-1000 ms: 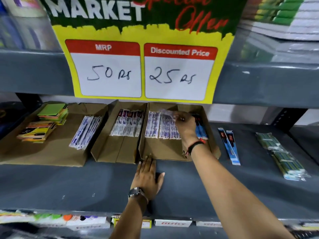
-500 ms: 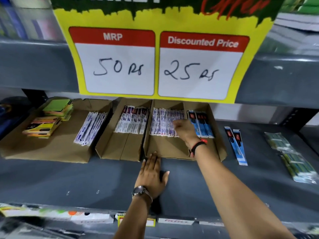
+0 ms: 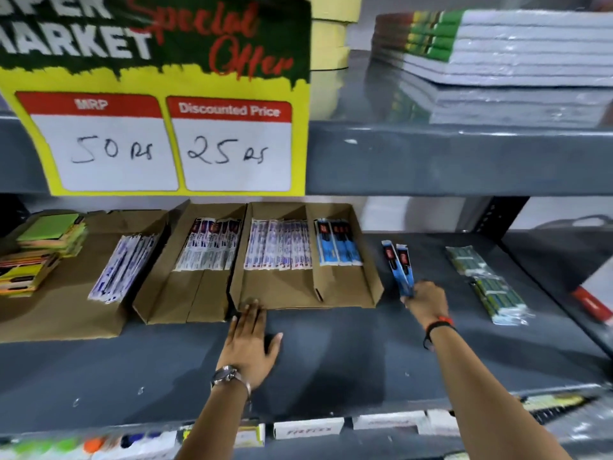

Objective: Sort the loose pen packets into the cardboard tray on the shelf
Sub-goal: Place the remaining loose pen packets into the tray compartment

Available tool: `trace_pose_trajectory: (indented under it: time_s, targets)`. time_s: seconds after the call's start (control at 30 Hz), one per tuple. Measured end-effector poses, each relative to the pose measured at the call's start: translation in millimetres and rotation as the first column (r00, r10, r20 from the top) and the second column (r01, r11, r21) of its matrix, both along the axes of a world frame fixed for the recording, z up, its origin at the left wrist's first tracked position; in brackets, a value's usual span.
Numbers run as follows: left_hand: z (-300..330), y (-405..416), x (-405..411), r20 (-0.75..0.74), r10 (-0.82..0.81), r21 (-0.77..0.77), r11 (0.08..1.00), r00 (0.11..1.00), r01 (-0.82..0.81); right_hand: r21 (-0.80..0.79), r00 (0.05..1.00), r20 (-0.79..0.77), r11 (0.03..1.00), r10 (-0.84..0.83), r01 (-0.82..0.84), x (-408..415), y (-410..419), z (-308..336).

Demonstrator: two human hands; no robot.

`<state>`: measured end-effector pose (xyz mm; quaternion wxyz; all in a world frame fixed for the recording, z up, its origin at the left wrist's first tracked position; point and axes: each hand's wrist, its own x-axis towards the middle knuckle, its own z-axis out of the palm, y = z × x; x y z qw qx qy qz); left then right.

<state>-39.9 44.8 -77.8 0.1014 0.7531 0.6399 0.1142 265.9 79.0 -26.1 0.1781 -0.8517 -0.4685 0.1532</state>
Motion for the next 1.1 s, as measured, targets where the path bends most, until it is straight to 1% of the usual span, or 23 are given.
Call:
trace_pose_trajectory:
  time_s: [0.13, 0.23, 0.3, 0.33, 0.37, 0.4, 0.43, 0.5, 0.57, 0.6, 0.63, 0.7, 0.77, 0.87, 0.93, 1.03, 1.07, 1.1]
  targets:
    - [2.2, 1.4, -1.5, -0.031, -0.007, -0.038, 0.999, 0.999, 0.005, 0.039, 0.999, -0.04, 0.999, -0.026, 0.027, -2.6, -1.8, -1.4]
    - [4.3, 0.7, -1.2, -0.02, -0.023, -0.067, 0.998, 1.0, 0.021, 0.114, 0.996, -0.077, 0.991, -0.054, 0.062, -2.2, -5.3, 5.6]
    - [9.1, -1.7, -1.2, 0.047, -0.036, -0.079, 0.996, 0.998, 0.04, 0.199, 0.986, -0.136, 0.973, -0.094, 0.12, -0.3, -8.8, 17.7]
    - [12.8, -3.0, -1.2, 0.117, -0.03, -0.078, 0.996, 0.993, 0.039, 0.246, 0.982, -0.161, 0.959, -0.101, 0.139, 1.3, -10.4, 25.5]
    - [18.3, -3.8, -0.6, 0.233, -0.005, -0.067, 0.997, 0.972, 0.021, 0.297, 0.981, -0.173, 0.944, -0.092, 0.141, 3.5, -12.1, 34.8]
    - [25.7, -4.4, 1.6, 0.367, 0.035, -0.059, 0.998, 0.93, -0.014, 0.346, 0.981, -0.184, 0.93, -0.061, 0.123, 6.2, -13.9, 44.5]
    - [34.7, -4.8, 5.0, 0.5, 0.074, -0.048, 0.997, 0.863, -0.058, 0.388, 0.98, -0.201, 0.919, 0.006, 0.074, 8.7, -15.3, 53.8]
    - [57.3, -2.0, 16.8, 0.722, 0.11, -0.062, 0.994, 0.682, -0.096, 0.403, 0.936, -0.276, 0.91, 0.217, -0.092, 11.6, -19.0, 73.3]
    - [86.6, 2.1, 30.7, 0.86, 0.112, -0.092, 0.994, 0.498, -0.064, 0.358, 0.829, -0.378, 0.891, 0.412, -0.279, 6.6, -28.2, 92.7]
    - [100.3, 4.8, 37.3, 0.892, 0.104, -0.088, 0.994, 0.441, -0.057, 0.325, 0.788, -0.399, 0.876, 0.468, -0.355, 2.9, -30.7, 100.5]
    - [111.4, 8.6, 42.3, 0.911, 0.095, -0.076, 0.995, 0.401, -0.062, 0.306, 0.762, -0.398, 0.857, 0.51, -0.415, -1.7, -32.8, 108.3]
    - [126.0, 15.7, 49.0, 0.929, 0.067, -0.042, 0.996, 0.364, -0.075, 0.28, 0.738, -0.376, 0.827, 0.561, -0.487, -7.5, -33.8, 117.1]
    - [131.1, 19.2, 52.0, 0.926, 0.054, -0.024, 0.996, 0.374, -0.083, 0.264, 0.724, -0.381, 0.818, 0.575, -0.511, -8.9, -34.7, 121.5]
    - [126.8, 22.3, 52.3, 0.91, 0.053, -0.02, 0.996, 0.411, -0.083, 0.294, 0.692, -0.422, 0.811, 0.585, -0.506, -6.2, -35.3, 122.3]
    - [123.2, 23.2, 52.7, 0.91, 0.057, -0.023, 0.996, 0.411, -0.088, 0.294, 0.693, -0.418, 0.809, 0.587, -0.508, -3.2, -36.6, 120.7]
    - [118.7, 22.7, 56.9, 0.915, 0.075, -0.043, 0.995, 0.396, -0.091, 0.239, 0.688, -0.409, 0.798, 0.599, -0.553, 0.5, -39.1, 110.4]
    - [117.0, 21.9, 59.8, 0.92, 0.086, -0.057, 0.995, 0.383, -0.085, 0.215, 0.68, -0.419, 0.793, 0.602, -0.57, 1.5, -41.1, 105.7]
    - [114.3, 21.7, 63.3, 0.932, 0.101, -0.079, 0.994, 0.347, -0.077, 0.188, 0.672, -0.426, 0.786, 0.606, -0.589, 2.8, -42.9, 100.8]
